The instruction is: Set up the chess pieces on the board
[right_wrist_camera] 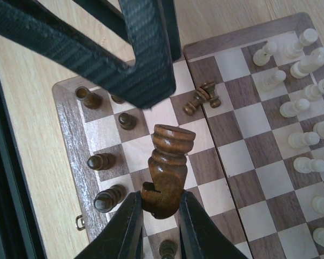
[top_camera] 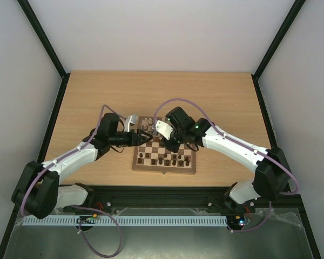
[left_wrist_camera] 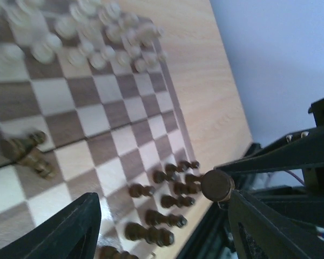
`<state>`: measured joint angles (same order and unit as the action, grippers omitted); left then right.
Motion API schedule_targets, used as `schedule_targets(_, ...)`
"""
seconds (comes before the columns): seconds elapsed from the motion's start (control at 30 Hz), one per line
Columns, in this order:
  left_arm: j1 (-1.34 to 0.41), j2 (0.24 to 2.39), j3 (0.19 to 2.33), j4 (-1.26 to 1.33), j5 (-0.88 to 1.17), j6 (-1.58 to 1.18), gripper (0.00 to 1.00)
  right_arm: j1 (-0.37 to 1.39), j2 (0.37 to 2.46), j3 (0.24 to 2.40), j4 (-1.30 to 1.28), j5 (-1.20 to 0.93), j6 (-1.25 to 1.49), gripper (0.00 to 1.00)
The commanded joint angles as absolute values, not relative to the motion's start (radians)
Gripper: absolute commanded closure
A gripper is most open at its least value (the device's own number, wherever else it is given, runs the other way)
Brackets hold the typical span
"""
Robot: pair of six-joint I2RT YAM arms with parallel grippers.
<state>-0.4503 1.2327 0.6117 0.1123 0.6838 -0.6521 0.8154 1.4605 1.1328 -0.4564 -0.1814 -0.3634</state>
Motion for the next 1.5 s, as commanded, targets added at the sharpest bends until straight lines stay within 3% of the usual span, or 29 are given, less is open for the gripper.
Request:
schedule_targets(0.0,-0.451,1.272,0.604,0.274,0.894,-0.733,0.34,0.812,1.431,1.097,-0.449,-0.239,-0.384,0.86)
schedule_targets(0.37,-0.502,1.350,0.613,0.354,0.937,-0.761,0.49,0.812,1.428,1.085,-0.443,-0.279,-0.385,0.85)
schedule_targets(0.7,-0.522,1.385,0.614,0.369,0.948,-0.766,0.76,0.811,1.423,1.079,-0.440,-0.280,-0.386,0.84)
schedule_targets(0.8,-0.522,1.388,0.612,0.384,0.942,-0.771,0.79,0.810,1.415,1.080,-0.445,-0.279,-0.393,0.82)
schedule_targets(1.0,-0.521,1.335,0.578,0.523,0.840,-0.860,0.83,0.736,1.358,1.100,-0.449,-0.378,-0.336,0.62)
schedule_targets(1.2,-0.547,1.257,0.477,0.822,0.622,-1.015,0.83,0.477,1.279,1.099,-0.288,-0.708,-0.006,0.36)
schedule_targets(1.47,-0.666,1.237,0.448,1.044,0.414,-1.036,0.83,0.396,1.334,1.038,-0.011,-0.957,0.435,0.35)
